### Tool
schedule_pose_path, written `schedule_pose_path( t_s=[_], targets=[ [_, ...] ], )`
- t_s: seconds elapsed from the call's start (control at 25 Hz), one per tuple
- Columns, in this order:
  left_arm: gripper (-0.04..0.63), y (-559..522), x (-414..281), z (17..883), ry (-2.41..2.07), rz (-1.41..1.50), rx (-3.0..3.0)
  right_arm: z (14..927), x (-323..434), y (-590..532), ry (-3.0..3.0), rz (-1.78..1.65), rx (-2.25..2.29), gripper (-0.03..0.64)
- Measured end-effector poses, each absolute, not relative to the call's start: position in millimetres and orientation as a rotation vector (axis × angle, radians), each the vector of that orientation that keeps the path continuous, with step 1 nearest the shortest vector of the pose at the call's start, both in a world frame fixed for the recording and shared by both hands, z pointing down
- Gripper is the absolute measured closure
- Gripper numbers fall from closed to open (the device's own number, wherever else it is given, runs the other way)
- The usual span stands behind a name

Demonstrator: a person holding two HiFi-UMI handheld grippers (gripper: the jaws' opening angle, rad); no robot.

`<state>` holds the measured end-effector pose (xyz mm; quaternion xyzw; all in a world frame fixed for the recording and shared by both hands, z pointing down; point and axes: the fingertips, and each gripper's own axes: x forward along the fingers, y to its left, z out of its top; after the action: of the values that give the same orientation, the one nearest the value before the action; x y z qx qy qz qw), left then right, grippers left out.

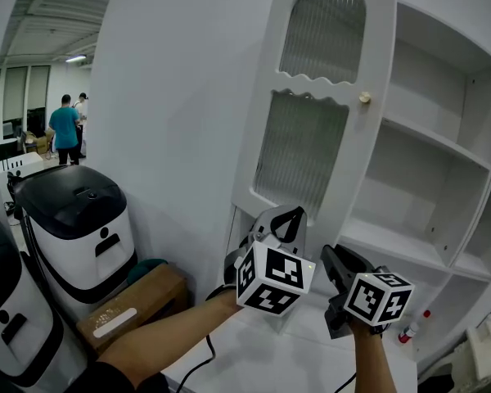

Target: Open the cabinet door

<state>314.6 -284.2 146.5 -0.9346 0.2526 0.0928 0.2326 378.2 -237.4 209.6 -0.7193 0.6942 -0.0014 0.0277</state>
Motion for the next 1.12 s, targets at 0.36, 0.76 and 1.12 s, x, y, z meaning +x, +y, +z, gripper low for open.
schedule_pose_path(
  t_s=[0.36, 0.76, 1.12],
  targets=[
    [0.583, -269.7, 311.0, 172.3, 0.716, 0.194, -2.585, 210.2, 367.8, -230.3, 2.146, 0.001, -2.216, 0.538],
    [0.584, -269.2, 290.8, 186.5, 0.737, 0.157, -2.628, 207.4, 343.6, -225.8, 2.154, 0.024, -2.201, 0.543],
    [0.584, -262.5, 267.9, 191.6, 0.774, 0.159, -2.636, 208.6, 319.1, -221.5, 2.177, 0.030, -2.168, 0.546]
  ],
)
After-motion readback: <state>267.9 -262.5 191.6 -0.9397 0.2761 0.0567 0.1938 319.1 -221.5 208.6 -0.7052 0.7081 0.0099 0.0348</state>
